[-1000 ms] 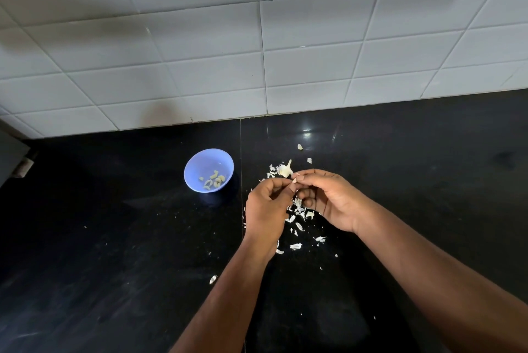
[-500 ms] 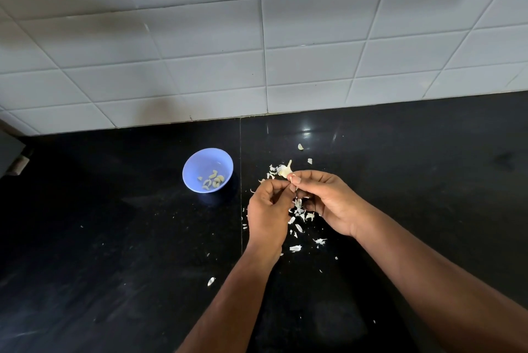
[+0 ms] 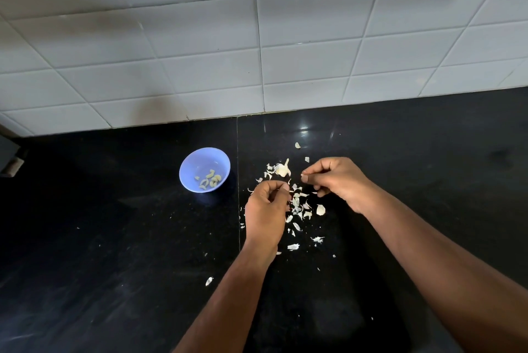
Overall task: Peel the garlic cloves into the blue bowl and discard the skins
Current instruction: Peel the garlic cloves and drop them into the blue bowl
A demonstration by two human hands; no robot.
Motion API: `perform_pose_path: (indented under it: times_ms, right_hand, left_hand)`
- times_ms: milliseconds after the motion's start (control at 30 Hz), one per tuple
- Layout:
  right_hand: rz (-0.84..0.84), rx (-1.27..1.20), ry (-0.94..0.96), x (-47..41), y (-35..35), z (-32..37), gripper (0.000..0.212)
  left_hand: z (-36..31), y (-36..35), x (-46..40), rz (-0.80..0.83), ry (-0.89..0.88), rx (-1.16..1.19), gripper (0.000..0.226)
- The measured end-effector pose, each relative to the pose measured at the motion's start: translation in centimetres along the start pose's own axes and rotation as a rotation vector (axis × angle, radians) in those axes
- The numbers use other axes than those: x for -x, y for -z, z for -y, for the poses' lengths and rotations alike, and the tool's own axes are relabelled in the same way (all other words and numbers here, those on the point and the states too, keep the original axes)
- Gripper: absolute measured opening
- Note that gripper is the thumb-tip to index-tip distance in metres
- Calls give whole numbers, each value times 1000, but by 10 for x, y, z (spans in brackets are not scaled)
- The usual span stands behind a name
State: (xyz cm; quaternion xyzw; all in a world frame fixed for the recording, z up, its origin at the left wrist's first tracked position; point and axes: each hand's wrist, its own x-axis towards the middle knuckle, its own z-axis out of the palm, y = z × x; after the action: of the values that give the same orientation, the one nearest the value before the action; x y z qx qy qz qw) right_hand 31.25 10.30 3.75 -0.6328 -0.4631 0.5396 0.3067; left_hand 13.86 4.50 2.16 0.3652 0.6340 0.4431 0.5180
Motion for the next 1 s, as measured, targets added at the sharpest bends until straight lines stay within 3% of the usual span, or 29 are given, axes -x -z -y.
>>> perform_pose_path:
  times_ms: [133, 400, 567, 633, 767, 833, 1000]
  right_hand:
    - [-47, 243, 33, -14, 4, -3, 5]
    - [-62, 823, 115, -26, 1, 24, 20]
    - [-83, 1015, 71, -30, -10, 15, 6]
    - [-80, 879, 106, -26, -5, 15, 15]
    - [-4, 134, 142, 11, -8, 18, 4]
    - [11, -124, 152, 31, -15, 16, 7]
    - [1, -361, 154, 53, -24, 12, 13]
  left_hand:
    - [1, 1, 1, 11, -1, -2, 4]
    - [-10, 5, -11, 18, 45, -78, 7]
    - [-28, 3, -20, 29, 22, -107, 8]
    - [-31, 3, -19, 61, 32, -110, 8]
    - [-31, 3, -15, 144, 120, 12, 12]
    - [-30, 3, -11, 200, 168, 156, 14]
    - [-31, 3, -1, 277, 189, 368, 11]
